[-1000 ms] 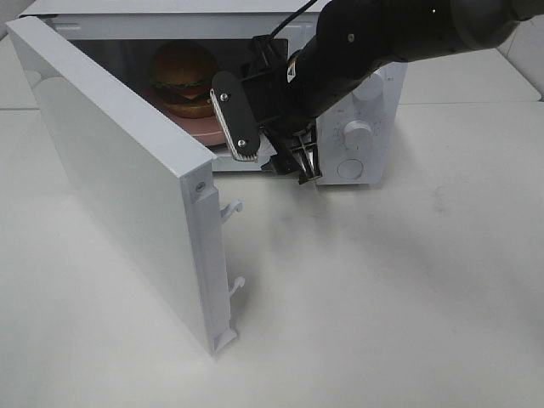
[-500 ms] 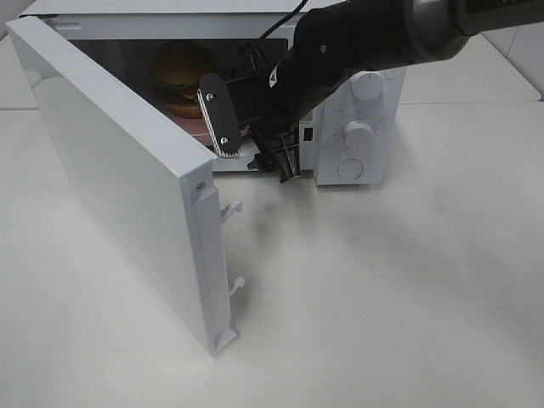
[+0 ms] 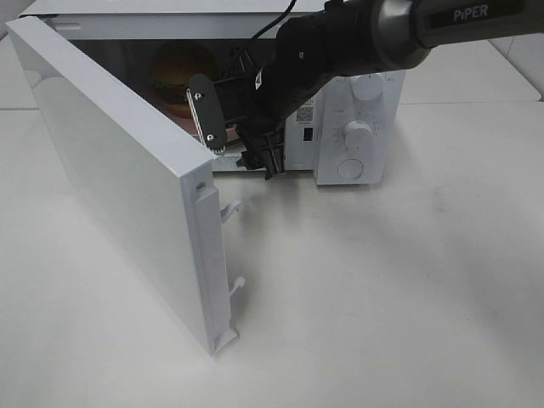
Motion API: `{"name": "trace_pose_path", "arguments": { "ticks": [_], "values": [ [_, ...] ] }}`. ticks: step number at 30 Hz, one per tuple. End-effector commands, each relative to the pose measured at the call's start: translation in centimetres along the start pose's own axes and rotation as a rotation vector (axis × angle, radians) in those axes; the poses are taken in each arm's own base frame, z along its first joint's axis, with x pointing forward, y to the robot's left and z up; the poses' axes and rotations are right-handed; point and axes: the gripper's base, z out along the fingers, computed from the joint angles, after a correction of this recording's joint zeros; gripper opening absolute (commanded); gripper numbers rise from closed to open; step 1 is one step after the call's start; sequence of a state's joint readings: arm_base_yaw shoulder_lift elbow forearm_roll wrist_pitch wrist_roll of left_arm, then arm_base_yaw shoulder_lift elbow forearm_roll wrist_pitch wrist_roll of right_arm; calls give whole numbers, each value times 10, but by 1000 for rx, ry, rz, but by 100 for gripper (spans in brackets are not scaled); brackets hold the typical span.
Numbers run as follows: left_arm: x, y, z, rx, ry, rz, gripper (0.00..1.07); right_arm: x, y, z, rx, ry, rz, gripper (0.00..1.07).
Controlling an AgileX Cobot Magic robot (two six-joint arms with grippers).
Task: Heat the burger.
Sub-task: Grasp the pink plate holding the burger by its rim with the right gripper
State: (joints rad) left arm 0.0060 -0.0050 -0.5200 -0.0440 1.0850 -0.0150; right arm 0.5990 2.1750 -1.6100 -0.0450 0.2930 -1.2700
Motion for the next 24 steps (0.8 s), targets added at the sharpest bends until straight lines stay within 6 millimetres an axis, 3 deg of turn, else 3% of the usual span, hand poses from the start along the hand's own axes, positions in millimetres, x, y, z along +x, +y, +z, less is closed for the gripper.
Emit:
{"name": "trace_pose_path", "arguments": {
  "ticks": [1, 8, 24],
  "values": [
    [1, -1, -1, 7, -26, -4, 100, -1, -1, 4, -14, 3, 16, 82],
    [1, -1, -1, 7, -26, -4, 100, -2, -5, 20, -53, 10, 28, 82],
    [1, 0, -1, 3, -26, -2, 100, -3, -7, 35, -67, 14, 24, 79]
  ]
}}
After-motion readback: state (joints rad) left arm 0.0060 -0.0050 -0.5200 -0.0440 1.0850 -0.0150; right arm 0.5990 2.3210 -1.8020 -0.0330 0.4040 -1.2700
